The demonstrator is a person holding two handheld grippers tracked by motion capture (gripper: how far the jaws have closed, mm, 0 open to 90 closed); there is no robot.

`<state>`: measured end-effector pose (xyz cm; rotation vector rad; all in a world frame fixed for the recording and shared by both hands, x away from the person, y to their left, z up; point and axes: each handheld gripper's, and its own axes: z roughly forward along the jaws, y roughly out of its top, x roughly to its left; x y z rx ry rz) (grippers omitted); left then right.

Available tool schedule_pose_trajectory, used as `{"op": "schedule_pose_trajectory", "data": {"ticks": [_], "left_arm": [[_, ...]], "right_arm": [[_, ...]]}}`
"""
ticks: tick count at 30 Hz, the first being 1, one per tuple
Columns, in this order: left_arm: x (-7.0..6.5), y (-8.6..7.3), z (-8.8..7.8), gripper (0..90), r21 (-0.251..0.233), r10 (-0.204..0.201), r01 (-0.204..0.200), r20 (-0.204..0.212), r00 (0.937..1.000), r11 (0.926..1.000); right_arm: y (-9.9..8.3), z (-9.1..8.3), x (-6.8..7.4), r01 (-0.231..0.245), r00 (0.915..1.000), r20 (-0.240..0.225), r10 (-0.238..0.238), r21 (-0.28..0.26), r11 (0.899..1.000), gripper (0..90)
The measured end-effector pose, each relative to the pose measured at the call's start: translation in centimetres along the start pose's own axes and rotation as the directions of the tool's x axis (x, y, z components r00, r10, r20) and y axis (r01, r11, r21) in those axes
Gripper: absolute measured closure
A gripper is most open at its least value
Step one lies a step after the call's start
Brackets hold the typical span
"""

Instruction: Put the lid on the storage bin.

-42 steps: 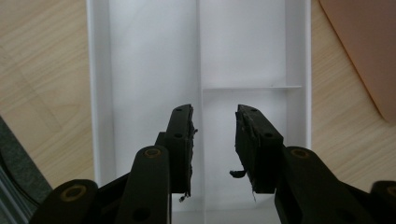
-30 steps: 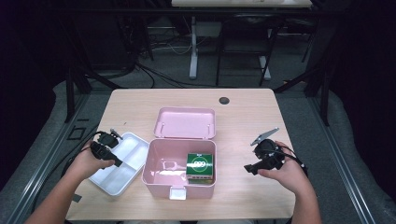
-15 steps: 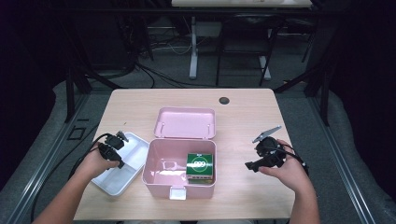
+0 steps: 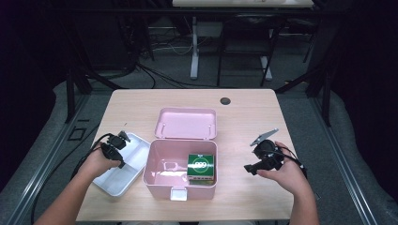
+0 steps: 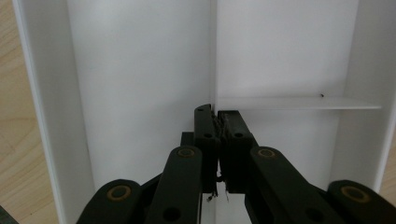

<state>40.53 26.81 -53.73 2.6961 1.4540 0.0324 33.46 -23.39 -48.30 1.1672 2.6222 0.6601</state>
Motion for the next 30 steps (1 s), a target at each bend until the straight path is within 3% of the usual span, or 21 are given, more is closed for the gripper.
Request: {"op": "schedule_pose_trajectory", "data": {"ticks": [20,26,30], "left_arm": [[-0.1,0.5,0.3,89.2,0.05,0.0,0.0,0.006,1.0,0.9987],[-0.1,0.7,-0.2,89.3,0.04,-0.009,0.007,0.035,0.9994,0.9992],[-0.1,0.7,-0.9,89.3,0.032,-0.006,0.005,0.028,0.9996,0.9995]], "right_arm": [[0.0,0.0,-0.3,-0.013,0.9999,0.006,0.013,-0.026,1.0,30.7],[-0.2,-0.2,-0.5,-0.023,0.9997,0.009,0.023,-0.026,0.999,30.6],[-0.2,-0.3,-0.6,-0.022,0.9997,0.013,0.022,-0.021,1.0,30.6]]}}
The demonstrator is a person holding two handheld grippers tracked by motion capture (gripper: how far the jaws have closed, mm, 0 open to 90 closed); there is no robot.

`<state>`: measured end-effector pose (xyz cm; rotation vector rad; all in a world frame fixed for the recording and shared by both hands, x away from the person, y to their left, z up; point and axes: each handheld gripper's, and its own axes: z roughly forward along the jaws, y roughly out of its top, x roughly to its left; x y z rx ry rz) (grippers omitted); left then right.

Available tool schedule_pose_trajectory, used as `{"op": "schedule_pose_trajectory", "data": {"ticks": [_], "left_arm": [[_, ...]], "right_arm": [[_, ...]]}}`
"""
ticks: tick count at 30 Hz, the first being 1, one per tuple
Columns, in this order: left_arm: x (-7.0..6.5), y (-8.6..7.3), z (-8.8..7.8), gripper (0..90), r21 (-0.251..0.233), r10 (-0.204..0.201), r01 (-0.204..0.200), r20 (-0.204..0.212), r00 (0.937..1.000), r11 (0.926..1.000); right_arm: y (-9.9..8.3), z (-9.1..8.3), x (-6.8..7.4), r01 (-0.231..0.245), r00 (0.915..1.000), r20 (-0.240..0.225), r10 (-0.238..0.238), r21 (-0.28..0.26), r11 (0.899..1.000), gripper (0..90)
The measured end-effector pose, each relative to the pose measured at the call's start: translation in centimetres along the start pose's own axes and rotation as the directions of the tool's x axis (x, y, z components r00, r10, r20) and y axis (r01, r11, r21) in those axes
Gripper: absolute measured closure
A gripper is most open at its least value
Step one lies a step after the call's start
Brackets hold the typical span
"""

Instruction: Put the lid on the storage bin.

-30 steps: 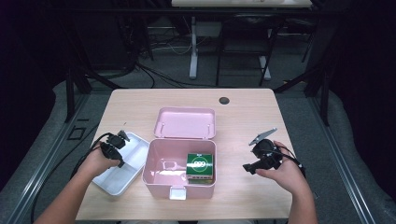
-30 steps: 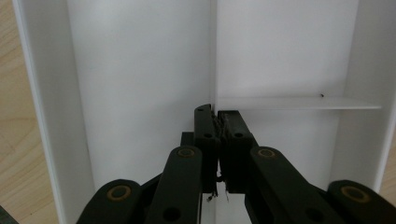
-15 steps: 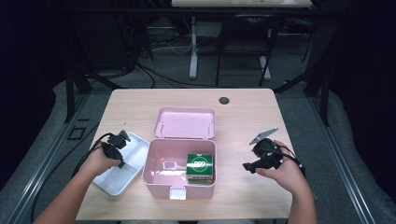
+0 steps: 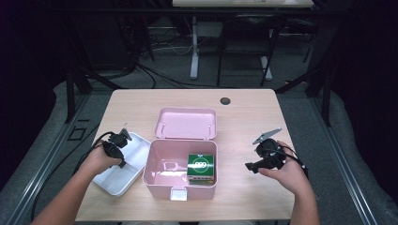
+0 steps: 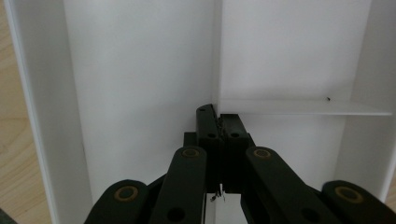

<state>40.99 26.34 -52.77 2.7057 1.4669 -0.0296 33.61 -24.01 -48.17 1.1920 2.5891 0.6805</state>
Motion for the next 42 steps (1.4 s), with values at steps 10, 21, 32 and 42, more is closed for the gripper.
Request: {"op": "schedule_pose_trajectory", "data": {"ticks": [10,21,32,42], "left_arm": [[0.1,-0.4,-2.4,89.3,-0.027,0.016,-0.015,0.004,0.9999,0.9995],[0.0,-0.9,-5.3,89.3,-0.04,0.033,-0.034,-0.014,0.9994,0.9987],[-0.6,-1.1,-8.0,89.3,-0.044,0.054,-0.055,-0.031,0.9981,0.9975],[-1.2,-1.3,-11.3,89.3,-0.065,0.091,-0.094,-0.05,0.9946,0.9934]], "right_arm": [[0.0,0.1,0.1,0.004,1.0,0.003,-0.004,-0.008,1.0,30.6],[0.0,0.2,0.2,0.005,0.9999,0.011,-0.005,-0.002,1.0,30.6],[0.1,0.4,0.3,0.009,1.0,0.002,-0.009,0.0,1.0,30.6],[0.1,0.4,0.3,0.008,1.0,0.005,-0.008,-0.002,1.0,30.6]]}}
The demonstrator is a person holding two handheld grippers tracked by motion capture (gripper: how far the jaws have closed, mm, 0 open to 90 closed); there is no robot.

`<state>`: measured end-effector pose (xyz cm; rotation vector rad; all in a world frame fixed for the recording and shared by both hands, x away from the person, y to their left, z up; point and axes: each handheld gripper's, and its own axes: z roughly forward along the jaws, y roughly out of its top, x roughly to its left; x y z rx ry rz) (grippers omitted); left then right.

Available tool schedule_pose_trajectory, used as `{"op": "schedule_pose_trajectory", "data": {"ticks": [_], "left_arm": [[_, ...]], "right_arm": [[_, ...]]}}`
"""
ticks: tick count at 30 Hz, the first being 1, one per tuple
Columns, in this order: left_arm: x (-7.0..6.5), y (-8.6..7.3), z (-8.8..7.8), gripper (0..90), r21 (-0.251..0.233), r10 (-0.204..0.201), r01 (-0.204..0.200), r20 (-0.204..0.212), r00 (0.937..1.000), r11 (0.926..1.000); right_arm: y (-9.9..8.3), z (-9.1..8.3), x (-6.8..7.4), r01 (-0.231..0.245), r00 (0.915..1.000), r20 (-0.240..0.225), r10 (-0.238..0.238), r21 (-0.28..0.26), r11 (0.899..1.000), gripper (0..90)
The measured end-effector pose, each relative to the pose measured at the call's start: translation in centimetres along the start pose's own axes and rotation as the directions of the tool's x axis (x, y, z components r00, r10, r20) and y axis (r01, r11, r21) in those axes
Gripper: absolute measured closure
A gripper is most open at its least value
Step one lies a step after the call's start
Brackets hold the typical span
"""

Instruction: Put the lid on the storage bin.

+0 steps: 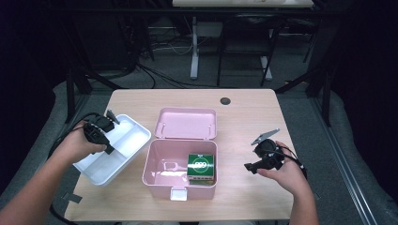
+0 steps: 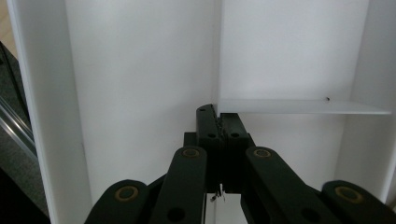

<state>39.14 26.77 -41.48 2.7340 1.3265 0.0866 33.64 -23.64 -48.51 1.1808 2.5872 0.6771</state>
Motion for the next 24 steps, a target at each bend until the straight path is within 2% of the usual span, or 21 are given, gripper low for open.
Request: {"op": "schedule_pose_trajectory", "data": {"ticks": [12,19,24], "left_arm": [[-0.4,0.2,-3.1,89.3,-0.007,0.023,-0.023,-0.015,0.9996,0.9997],[-1.2,0.6,-4.1,89.3,-0.012,0.098,-0.098,-0.007,0.9952,0.9951],[-2.1,1.2,-4.3,89.3,-0.001,0.135,-0.135,0.0,0.9908,0.9908]], "right_arm": [[0.0,0.1,0.0,-0.004,1.0,0.0,0.004,0.002,1.0,30.6],[0.0,0.3,0.1,-0.001,1.0,-0.004,0.001,0.002,1.0,30.6],[0.1,0.4,0.1,0.003,1.0,-0.003,-0.003,0.005,1.0,30.6]]}}
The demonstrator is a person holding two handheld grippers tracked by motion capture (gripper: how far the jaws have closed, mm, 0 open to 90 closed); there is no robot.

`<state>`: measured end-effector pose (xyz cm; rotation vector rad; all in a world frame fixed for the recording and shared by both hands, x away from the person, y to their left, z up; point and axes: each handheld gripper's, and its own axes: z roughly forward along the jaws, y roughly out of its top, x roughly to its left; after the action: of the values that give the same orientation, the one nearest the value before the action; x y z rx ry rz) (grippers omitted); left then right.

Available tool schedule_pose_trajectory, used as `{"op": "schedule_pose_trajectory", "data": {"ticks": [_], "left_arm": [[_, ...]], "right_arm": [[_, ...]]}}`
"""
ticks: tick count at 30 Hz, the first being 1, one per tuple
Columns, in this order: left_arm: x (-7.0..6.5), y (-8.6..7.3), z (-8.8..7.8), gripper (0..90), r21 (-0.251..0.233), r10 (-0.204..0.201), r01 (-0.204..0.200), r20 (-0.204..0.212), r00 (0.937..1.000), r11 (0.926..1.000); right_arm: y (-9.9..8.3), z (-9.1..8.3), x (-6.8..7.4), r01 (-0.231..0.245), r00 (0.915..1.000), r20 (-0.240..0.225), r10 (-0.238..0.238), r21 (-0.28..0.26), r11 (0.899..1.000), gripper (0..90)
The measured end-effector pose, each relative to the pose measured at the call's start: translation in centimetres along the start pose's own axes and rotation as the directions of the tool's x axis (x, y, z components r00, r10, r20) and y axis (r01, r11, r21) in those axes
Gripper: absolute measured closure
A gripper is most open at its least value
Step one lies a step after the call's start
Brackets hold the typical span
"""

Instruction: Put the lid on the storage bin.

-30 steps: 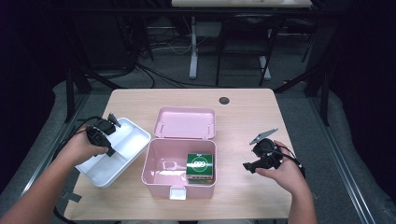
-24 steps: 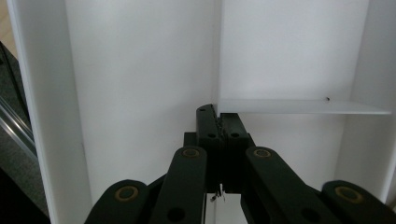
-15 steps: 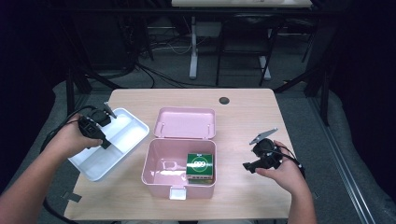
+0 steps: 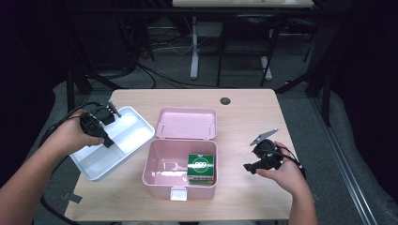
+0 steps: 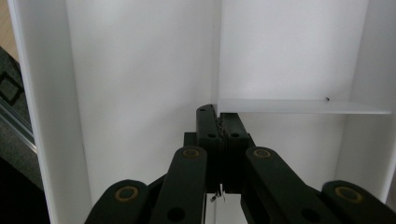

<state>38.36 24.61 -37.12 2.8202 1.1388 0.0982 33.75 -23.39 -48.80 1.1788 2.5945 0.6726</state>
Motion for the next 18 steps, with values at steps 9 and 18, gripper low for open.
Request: {"op": "schedule_pose_trajectory", "data": {"ticks": [9,18], "left_arm": [[-2.3,2.2,0.0,89.3,0.013,0.085,-0.085,0.0,0.9964,0.9963],[-4.8,4.5,0.1,89.2,0.015,0.181,-0.181,0.002,0.9834,0.9833]], "right_arm": [[-0.1,0.2,-0.1,-0.004,1.0,-0.002,0.004,0.002,1.0,30.6],[-0.1,0.1,-0.2,-0.004,1.0,-0.002,0.004,-0.003,1.0,30.6]]}}
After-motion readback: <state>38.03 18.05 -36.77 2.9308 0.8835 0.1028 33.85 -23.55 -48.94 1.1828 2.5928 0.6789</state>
